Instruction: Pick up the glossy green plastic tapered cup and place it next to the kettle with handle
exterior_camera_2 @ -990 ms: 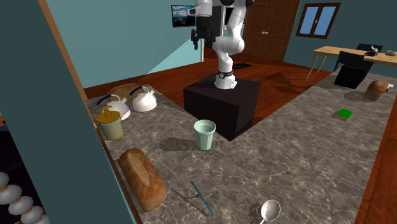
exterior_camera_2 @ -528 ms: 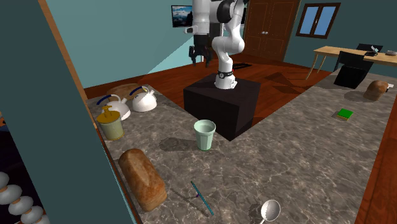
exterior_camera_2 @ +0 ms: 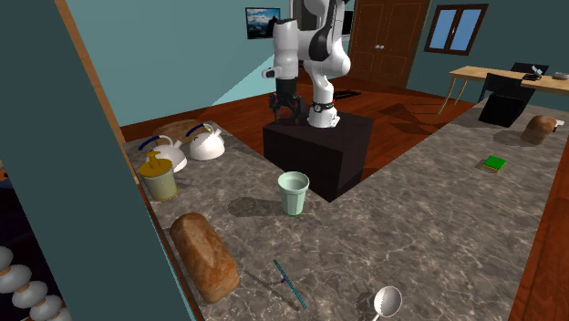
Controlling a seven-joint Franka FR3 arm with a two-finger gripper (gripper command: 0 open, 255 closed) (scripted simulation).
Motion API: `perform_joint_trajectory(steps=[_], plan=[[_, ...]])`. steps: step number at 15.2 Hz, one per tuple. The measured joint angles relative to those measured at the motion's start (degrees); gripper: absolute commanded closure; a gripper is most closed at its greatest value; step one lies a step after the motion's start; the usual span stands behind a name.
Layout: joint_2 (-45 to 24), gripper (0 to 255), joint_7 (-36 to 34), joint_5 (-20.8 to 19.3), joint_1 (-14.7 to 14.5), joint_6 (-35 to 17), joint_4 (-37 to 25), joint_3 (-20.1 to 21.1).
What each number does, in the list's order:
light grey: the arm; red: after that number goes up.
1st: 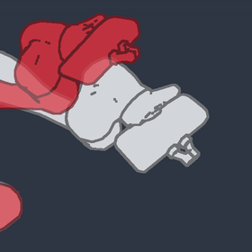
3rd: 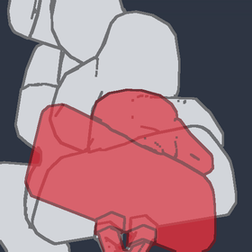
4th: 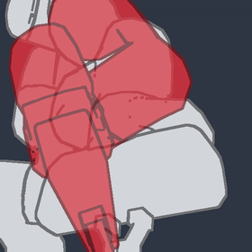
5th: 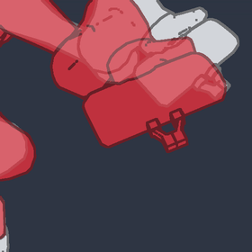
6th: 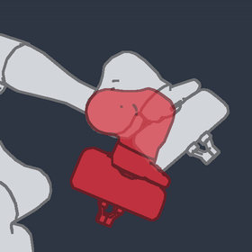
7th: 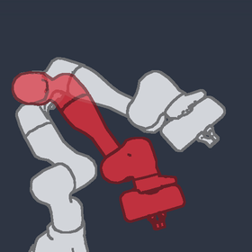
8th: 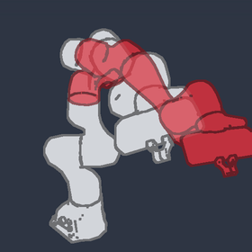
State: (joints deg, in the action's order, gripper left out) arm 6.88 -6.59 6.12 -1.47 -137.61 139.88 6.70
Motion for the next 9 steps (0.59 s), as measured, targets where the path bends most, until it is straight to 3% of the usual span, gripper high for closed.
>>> perform_joint_trajectory(steps=[9], plan=[[-20.2, 0, -1.4, -1.3, -1.3, -12.0, -7.8, 0.7]])
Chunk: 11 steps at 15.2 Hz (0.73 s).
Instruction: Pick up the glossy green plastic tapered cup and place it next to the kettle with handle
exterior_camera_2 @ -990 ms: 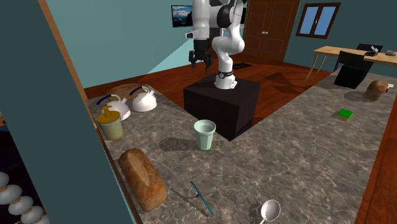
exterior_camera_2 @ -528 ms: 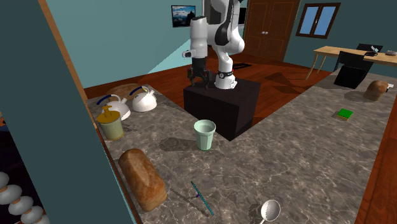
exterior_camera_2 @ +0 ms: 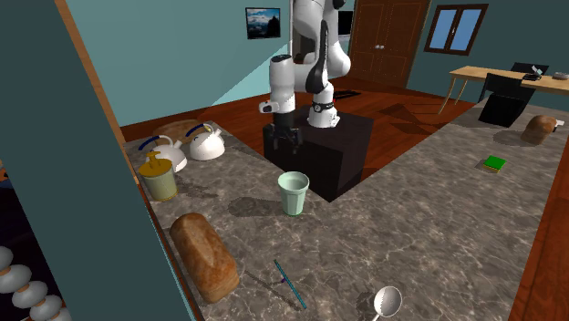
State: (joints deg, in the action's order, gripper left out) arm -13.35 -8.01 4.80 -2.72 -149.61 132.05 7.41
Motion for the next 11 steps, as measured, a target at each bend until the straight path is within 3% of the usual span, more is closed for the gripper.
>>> perform_joint_trajectory(steps=[5, 11], plan=[[-10.7, 0, -1.0, -1.1, -1.1, -3.4, -7.0, -0.3], [-15.9, 0, -1.0, -1.5, -1.6, -6.6, -9.0, -0.6]])
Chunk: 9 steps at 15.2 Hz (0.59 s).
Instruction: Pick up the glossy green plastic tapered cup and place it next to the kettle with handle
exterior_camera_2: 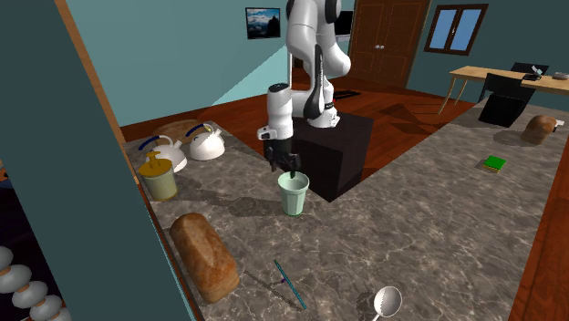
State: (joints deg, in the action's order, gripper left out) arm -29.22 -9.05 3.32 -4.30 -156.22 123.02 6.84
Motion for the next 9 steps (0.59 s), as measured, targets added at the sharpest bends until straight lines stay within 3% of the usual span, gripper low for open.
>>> perform_joint_trajectory(steps=[8, 9], plan=[[-2.0, 0, -0.3, -0.2, -0.4, -1.2, -0.8, -0.2], [-2.0, 255, -0.3, -0.2, -0.4, -1.2, -0.8, -0.2]])
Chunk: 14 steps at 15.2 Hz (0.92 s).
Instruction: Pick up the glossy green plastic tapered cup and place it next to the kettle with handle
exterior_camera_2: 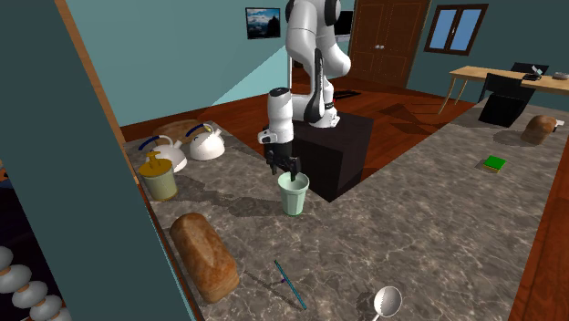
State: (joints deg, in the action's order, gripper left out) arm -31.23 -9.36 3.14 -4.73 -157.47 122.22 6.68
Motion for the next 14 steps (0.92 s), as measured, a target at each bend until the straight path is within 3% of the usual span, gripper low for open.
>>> perform_joint_trajectory(steps=[14], plan=[[2.1, 255, 0.0, 0.1, 0.2, 1.6, 0.6, 0.2]])
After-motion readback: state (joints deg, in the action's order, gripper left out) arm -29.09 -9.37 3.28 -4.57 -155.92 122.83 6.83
